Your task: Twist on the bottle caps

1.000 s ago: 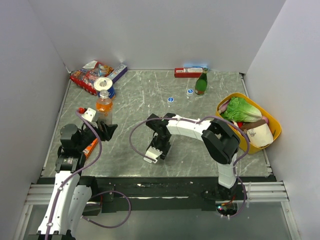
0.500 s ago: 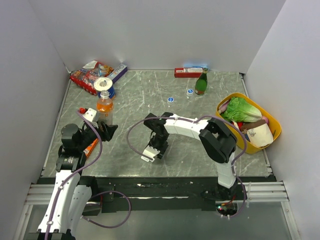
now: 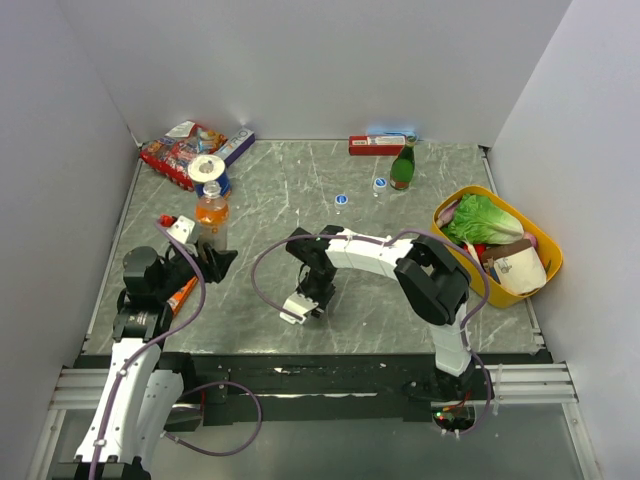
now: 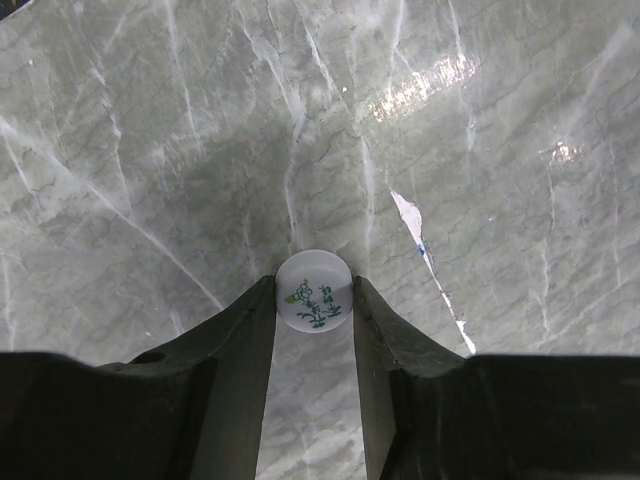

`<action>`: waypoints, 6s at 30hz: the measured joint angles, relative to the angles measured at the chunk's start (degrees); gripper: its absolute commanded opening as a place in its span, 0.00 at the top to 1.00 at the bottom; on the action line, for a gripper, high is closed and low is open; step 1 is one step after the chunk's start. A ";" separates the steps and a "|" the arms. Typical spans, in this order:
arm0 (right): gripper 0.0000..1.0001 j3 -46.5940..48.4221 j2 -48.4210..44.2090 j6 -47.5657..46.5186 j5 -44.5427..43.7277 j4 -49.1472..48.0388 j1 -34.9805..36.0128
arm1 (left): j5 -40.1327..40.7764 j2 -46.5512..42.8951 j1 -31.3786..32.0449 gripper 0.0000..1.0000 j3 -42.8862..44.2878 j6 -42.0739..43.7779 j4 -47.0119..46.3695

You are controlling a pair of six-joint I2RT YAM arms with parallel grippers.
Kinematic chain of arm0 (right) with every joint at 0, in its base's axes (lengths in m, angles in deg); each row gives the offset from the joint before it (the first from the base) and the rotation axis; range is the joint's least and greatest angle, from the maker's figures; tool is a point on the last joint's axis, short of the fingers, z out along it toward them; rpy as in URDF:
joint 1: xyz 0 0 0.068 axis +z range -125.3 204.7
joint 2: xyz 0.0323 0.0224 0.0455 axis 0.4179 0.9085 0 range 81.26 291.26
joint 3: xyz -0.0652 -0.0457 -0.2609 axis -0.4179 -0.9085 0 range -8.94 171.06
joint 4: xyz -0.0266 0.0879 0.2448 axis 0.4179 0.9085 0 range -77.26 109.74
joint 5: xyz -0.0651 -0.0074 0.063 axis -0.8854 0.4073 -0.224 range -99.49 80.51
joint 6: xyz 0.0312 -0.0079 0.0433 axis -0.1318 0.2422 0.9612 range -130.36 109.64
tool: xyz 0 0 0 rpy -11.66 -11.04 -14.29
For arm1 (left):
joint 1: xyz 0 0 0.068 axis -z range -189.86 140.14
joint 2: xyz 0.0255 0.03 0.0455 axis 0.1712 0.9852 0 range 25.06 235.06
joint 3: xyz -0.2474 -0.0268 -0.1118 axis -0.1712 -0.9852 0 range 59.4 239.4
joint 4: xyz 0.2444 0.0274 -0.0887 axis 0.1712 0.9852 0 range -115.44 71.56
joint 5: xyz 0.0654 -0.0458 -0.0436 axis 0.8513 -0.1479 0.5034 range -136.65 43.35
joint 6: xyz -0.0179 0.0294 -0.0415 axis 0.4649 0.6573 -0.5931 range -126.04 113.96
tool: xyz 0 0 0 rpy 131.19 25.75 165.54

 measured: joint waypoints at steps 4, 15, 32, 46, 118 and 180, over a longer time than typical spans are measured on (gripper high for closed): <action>0.70 0.57 -1.49 3.10 0.15 1.57 -0.50 | -4.00 0.66 0.00 0.99 -0.13 1.97 -0.09; 0.73 16.63 -29.00 19.89 5.90 9.35 -6.03 | -15.13 9.27 8.70 0.99 -0.96 24.96 4.92; 0.72 12.07 -40.68 24.13 9.53 6.69 0.90 | -12.07 10.54 29.73 0.99 -2.16 34.27 0.87; 0.72 12.52 -39.06 18.58 11.65 9.03 2.16 | -8.81 10.25 32.17 0.99 -2.36 31.71 -0.28; 0.27 50.84 -10.38 74.31 -4.13 17.07 1.31 | 27.58 15.28 34.93 0.99 -13.07 4.28 -32.44; 0.45 32.33 -24.61 5.49 14.49 23.37 -0.37 | -5.40 22.03 35.91 0.99 -1.92 31.54 -8.90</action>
